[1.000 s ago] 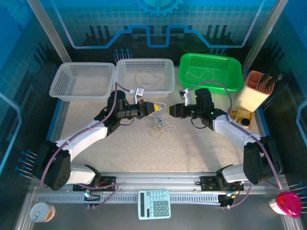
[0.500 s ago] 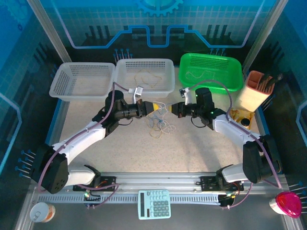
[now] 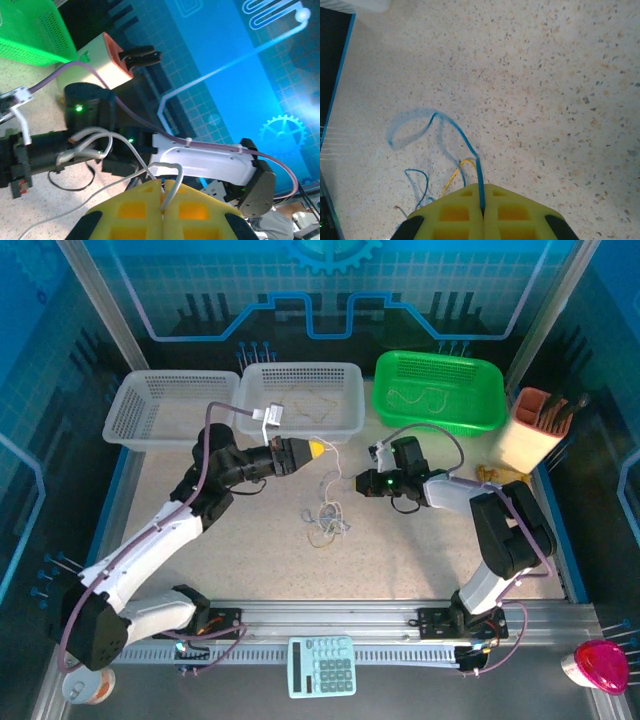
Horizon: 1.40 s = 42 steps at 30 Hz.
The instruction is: Untangle the cables
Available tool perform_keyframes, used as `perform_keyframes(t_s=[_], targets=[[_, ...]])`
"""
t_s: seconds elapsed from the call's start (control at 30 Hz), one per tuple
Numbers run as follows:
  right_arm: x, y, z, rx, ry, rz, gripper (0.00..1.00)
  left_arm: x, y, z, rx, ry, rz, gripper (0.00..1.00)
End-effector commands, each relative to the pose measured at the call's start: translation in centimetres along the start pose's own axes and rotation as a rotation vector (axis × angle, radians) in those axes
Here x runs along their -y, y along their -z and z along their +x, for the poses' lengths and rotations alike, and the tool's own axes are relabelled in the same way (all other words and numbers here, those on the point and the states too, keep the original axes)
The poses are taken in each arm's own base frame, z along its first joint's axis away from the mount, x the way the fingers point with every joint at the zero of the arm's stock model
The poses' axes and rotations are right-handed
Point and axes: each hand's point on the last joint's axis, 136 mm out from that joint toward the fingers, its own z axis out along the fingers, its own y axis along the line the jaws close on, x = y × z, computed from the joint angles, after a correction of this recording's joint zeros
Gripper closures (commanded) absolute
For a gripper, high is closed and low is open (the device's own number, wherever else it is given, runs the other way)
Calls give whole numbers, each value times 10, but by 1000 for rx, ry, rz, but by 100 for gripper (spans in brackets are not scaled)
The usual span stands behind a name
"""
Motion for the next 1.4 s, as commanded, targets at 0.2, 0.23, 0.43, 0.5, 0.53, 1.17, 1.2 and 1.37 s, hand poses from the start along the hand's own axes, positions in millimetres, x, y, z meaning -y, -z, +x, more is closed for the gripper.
perform_keyframes(t_s=[0.2, 0.23, 0.43, 0.5, 0.53, 1.17, 1.2, 1.37], targets=[[-28, 12, -5, 17, 63, -25, 69, 15, 4, 0, -2, -33, 23, 100], [-34, 19, -10, 32, 79, -24, 60, 12, 3, 1, -4, -32, 15, 100], [-61, 66, -39, 131, 158, 25, 43, 0, 1, 4, -8, -34, -11, 100], [-69, 82, -46, 166, 171, 34, 43, -3, 1, 4, -12, -39, -17, 100], [-75, 90, -49, 184, 180, 28, 42, -4, 0, 5, -15, -47, -18, 100], [-147, 119, -45, 233, 291, -120, 38, -26, -14, 8, -26, -51, 15, 100], [-149, 118, -43, 231, 302, -121, 37, -26, -14, 8, -27, -50, 16, 100], [-156, 116, -43, 237, 365, -109, 32, -28, -16, 8, -28, -42, 21, 100]])
